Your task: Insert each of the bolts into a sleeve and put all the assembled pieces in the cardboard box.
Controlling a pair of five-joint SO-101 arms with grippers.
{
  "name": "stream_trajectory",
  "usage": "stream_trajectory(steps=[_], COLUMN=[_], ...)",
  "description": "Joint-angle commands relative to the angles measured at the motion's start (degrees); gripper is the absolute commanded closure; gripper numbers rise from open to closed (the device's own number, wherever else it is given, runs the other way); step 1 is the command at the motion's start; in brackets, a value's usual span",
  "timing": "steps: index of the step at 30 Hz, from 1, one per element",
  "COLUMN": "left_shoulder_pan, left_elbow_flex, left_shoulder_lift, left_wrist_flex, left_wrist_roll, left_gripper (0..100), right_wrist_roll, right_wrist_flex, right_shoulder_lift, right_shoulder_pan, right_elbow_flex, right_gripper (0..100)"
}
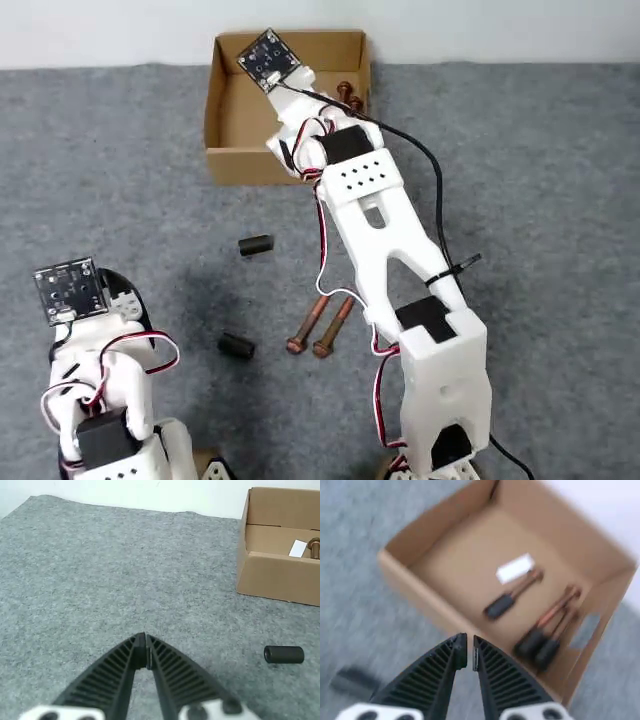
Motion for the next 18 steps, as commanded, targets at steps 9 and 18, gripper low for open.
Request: stream_trajectory(steps=[9,18], left_shoulder_pan=[-0.4,-0.4], left_elbow_flex=[1.5,2.4], left_shoulder_lift=[-0.4,-0.4], left_wrist_flex=[-1.6,-1.6], left_wrist_roll=[-0.6,-0.6], left_gripper=[100,100], right_wrist_roll=[11.5,24.6], right_wrist_flex=[16.5,16.5], right_shoulder_lift=[-2.2,6.1], right_shoulder_pan=[-5.9,-10.7], right_elbow_flex=[-3.3,-3.5], right_gripper=[98.7,85.8])
